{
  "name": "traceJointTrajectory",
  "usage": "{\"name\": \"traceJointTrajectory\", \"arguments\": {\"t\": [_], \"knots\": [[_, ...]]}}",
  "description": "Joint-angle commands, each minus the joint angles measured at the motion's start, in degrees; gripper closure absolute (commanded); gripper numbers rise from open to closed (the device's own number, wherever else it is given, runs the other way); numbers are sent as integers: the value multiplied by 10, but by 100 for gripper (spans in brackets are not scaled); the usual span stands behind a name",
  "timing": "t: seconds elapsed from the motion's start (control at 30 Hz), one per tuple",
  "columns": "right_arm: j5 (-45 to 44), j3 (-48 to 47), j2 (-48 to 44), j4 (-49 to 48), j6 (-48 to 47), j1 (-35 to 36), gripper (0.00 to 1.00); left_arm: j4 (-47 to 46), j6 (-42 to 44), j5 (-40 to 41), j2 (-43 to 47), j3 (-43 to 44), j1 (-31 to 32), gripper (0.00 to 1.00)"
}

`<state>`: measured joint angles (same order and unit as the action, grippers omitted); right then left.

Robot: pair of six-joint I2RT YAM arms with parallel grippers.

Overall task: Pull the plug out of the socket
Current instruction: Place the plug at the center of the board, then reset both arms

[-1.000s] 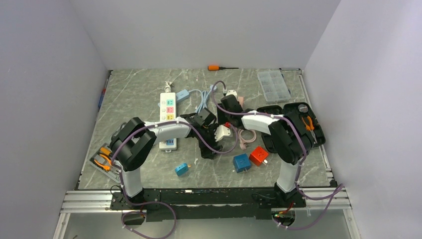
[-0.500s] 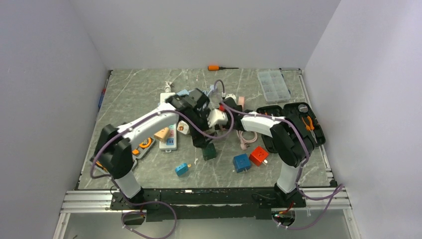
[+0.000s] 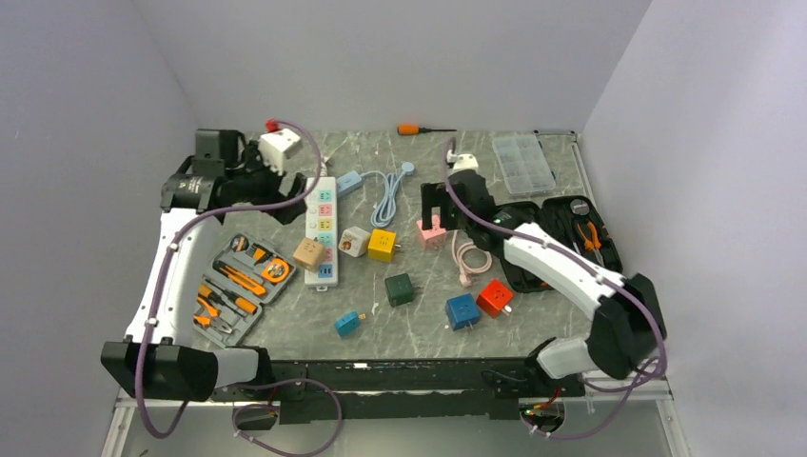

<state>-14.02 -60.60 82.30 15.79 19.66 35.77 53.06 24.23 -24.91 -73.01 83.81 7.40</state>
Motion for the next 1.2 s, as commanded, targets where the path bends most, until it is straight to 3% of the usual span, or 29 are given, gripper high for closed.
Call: {"name": "traceJointTrajectory", "arguments": {"t": [0.0,0.23,0.4,0.57,0.77,1.0,1.17], "knots": [[-33,8,-83,32,4,-27,0,2,-30,-75,35,-40,-102,1],[31,81,-187,33,72,-199,0,-35,-57,-88,35,-108,-239,1],[-58,120,-219,42,107,-270,0,-48,-80,-87,-21,-147,-288,1],[-156,153,-217,21,141,-281,0,-62,-93,-114,-72,-175,-316,1],[-288,179,-164,-5,177,-281,0,-120,-105,-112,-57,-221,-320,1],[-328,203,-74,-117,119,-282,0,-208,-198,-52,-26,-265,-314,1],[-353,262,-77,-242,50,-281,0,-318,-234,5,10,-342,-294,1]]}}
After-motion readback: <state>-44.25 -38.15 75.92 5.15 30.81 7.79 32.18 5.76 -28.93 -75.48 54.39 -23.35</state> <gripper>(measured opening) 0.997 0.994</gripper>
